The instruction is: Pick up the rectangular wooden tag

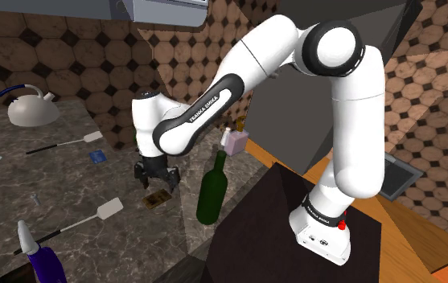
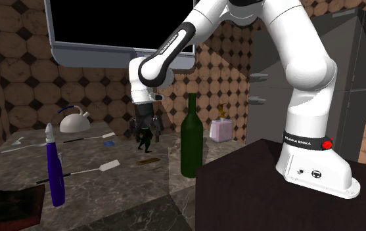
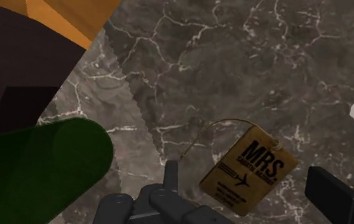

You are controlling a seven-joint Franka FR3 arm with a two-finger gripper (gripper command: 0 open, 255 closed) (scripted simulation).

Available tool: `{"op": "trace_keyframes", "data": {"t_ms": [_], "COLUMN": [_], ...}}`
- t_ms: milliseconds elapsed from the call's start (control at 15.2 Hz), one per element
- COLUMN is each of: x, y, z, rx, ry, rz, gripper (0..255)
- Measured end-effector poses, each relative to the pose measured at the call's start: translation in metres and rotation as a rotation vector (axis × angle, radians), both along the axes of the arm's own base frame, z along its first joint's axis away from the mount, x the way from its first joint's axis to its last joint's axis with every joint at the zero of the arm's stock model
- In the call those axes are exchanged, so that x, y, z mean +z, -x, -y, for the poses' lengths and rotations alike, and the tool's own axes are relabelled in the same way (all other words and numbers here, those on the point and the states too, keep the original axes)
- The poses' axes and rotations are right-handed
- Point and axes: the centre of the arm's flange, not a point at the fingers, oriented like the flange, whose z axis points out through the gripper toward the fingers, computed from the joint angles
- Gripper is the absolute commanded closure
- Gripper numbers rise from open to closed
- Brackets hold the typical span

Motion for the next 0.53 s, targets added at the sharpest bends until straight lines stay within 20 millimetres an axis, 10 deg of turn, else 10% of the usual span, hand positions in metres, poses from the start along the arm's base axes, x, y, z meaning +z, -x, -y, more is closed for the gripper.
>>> {"op": "trace_keyframes", "data": {"t_ms": [528], "x": [-0.072], "y": [-0.031], "z": [-0.029], "rx": [-0.129], "ry": [0.000], "rz": [-0.040], "gripper": [0]}}
